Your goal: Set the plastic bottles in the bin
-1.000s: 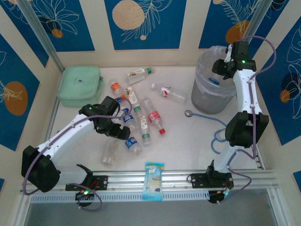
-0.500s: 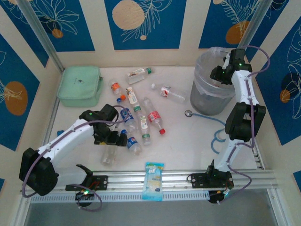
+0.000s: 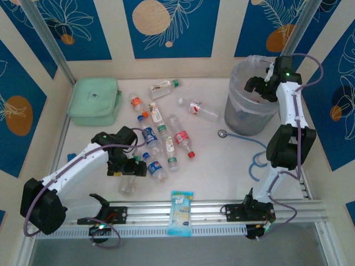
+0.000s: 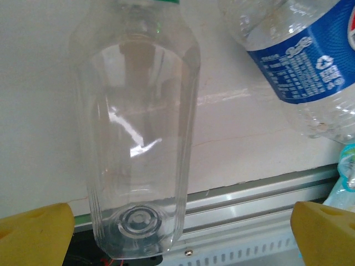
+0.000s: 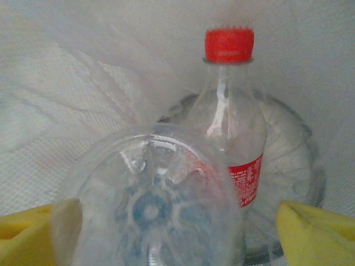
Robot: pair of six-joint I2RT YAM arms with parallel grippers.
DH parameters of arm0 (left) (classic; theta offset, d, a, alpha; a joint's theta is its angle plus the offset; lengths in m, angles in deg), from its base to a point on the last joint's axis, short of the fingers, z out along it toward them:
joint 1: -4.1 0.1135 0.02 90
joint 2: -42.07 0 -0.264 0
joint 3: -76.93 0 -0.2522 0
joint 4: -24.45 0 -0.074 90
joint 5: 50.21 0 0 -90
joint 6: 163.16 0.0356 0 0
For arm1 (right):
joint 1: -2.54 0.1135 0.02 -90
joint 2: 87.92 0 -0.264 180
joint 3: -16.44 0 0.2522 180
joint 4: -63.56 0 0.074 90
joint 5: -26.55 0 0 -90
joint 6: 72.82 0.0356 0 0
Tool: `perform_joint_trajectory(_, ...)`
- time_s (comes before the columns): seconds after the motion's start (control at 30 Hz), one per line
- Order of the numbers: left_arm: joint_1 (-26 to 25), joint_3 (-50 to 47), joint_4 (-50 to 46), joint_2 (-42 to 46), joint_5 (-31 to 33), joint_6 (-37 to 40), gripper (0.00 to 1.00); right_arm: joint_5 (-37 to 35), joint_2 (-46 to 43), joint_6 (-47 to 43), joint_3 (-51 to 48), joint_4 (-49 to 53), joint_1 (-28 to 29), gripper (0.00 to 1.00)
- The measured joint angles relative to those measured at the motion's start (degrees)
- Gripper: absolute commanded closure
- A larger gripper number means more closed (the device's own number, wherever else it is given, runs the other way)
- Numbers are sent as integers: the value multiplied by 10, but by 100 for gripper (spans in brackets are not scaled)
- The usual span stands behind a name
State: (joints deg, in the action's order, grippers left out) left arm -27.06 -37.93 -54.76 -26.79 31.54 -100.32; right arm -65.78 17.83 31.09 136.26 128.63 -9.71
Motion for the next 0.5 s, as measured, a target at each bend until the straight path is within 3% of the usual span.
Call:
perform_joint_trajectory(0.2,0,-24,5,-11,0,-2,9,0,-78,3,39,15,-2,9)
perform_joint_trajectory(0.5,0,-42,36,-31,0,3,33,13,-174,23,30,8,-1,8)
